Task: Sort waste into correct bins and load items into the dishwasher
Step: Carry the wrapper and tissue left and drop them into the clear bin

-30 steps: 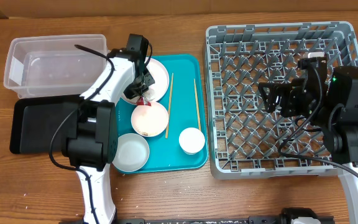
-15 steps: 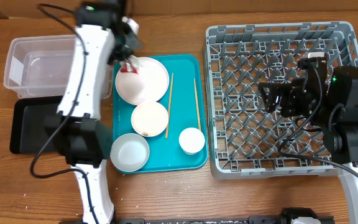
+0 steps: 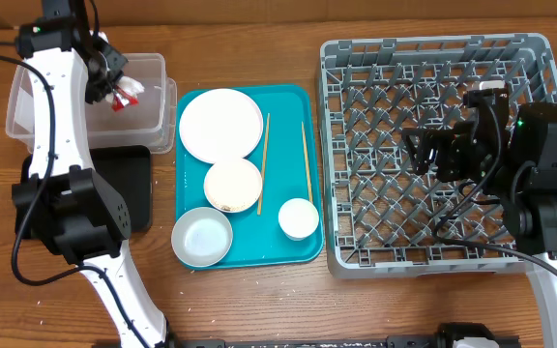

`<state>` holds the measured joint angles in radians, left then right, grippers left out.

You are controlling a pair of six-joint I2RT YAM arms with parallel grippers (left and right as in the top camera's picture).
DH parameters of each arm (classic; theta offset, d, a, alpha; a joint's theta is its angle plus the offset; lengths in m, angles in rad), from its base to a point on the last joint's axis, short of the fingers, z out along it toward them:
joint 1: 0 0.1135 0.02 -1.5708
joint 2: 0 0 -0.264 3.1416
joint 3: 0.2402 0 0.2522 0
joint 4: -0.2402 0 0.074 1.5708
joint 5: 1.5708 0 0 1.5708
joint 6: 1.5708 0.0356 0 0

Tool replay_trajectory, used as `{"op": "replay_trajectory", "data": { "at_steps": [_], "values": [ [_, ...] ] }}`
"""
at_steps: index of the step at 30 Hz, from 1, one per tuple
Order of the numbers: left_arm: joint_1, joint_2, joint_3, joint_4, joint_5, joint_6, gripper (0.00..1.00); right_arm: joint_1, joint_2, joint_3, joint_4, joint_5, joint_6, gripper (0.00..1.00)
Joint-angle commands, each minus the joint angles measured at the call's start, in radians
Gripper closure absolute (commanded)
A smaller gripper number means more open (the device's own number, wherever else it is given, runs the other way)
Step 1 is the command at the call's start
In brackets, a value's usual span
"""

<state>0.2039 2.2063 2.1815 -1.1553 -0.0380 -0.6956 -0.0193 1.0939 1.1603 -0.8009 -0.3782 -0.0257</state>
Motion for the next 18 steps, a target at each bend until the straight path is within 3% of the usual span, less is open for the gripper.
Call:
{"op": "replay_trajectory", "data": {
  "at_steps": [1, 2, 5, 6, 8, 12, 18],
  "values": [
    [-0.008, -0.002, -0.073, 0.023, 0.001, 0.019, 0.7, -0.004, -0.003, 0.032, 0.006, -0.009, 0.003, 0.0],
    [-0.008, -0.002, -0.083, 0.024, -0.004, 0.019, 0.61, -0.004, -0.003, 0.032, 0.006, -0.009, 0.003, 0.0],
    [-0.007, -0.002, -0.099, 0.029, -0.047, 0.02, 0.21, -0.004, -0.003, 0.032, 0.005, -0.009, 0.003, 0.0],
    [-0.007, -0.002, -0.099, 0.03, -0.059, 0.023, 0.14, -0.004, -0.003, 0.032, 0.005, -0.009, 0.003, 0.0],
    [-0.007, -0.003, -0.094, 0.031, -0.062, 0.042, 0.09, -0.004, -0.003, 0.032, 0.005, -0.009, 0.003, 0.0],
    [-0.007, -0.011, -0.053, -0.004, -0.017, 0.096, 0.1, -0.004, -0.003, 0.032, 0.005, -0.01, 0.003, 0.0],
    [-0.009, -0.039, 0.174, -0.259, 0.136, 0.273, 0.09, -0.004, -0.003, 0.032, 0.006, -0.02, 0.003, 0.0]
  ]
}}
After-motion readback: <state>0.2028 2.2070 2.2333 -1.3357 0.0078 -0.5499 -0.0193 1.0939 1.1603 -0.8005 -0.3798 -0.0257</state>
